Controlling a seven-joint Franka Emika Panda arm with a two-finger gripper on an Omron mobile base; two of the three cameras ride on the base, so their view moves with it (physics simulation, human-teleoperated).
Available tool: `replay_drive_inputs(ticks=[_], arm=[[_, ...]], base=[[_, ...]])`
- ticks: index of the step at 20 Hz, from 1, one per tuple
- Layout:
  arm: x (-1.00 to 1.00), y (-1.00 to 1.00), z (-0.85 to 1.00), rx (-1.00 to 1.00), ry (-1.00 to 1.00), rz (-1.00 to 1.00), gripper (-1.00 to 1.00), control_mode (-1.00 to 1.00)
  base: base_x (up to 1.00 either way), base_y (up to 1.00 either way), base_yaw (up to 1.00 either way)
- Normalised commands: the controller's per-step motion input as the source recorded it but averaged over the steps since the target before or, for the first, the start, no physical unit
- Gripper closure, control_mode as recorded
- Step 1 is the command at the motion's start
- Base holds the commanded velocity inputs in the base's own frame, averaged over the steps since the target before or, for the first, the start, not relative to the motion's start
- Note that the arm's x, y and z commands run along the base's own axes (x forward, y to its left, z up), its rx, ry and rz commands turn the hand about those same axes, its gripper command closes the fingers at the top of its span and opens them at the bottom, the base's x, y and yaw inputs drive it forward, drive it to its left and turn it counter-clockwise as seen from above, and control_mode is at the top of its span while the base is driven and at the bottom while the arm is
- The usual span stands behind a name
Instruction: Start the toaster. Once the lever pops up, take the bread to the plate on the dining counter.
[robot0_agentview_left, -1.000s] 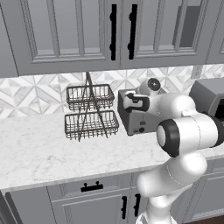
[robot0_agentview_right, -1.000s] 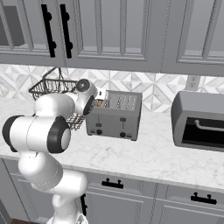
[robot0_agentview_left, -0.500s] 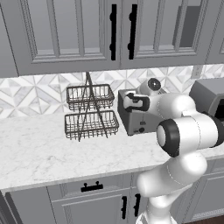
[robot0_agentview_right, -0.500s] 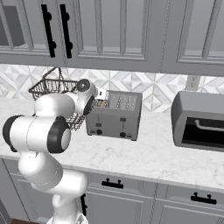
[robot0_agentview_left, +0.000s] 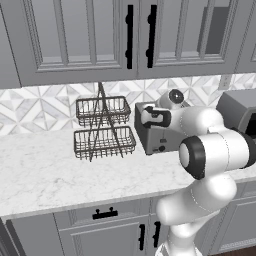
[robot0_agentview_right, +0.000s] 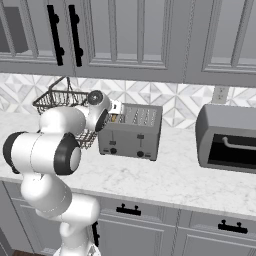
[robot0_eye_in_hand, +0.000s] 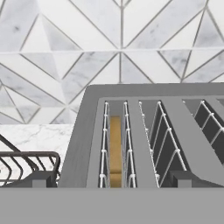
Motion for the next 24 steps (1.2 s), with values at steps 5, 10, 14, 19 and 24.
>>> replay_drive_inputs(ticks=[5,10,14,19,24], arm=[[0.00,0.00,0.00,0.00,0.00,0.00,-1.00,-1.00],[0.00,0.00,0.00,0.00,0.00,0.00,-1.00,-1.00],[0.00,0.00,0.00,0.00,0.00,0.00,-1.00,-1.00],[0.00,0.00,0.00,0.00,0.00,0.00,-1.00,-1.00],[0.00,0.00,0.00,0.00,0.00,0.00,-1.00,-1.00]], base=[[0.00,0.00,0.00],[0.00,0.00,0.00],[0.00,0.00,0.00],[0.00,0.00,0.00],[0.00,0.00,0.00]])
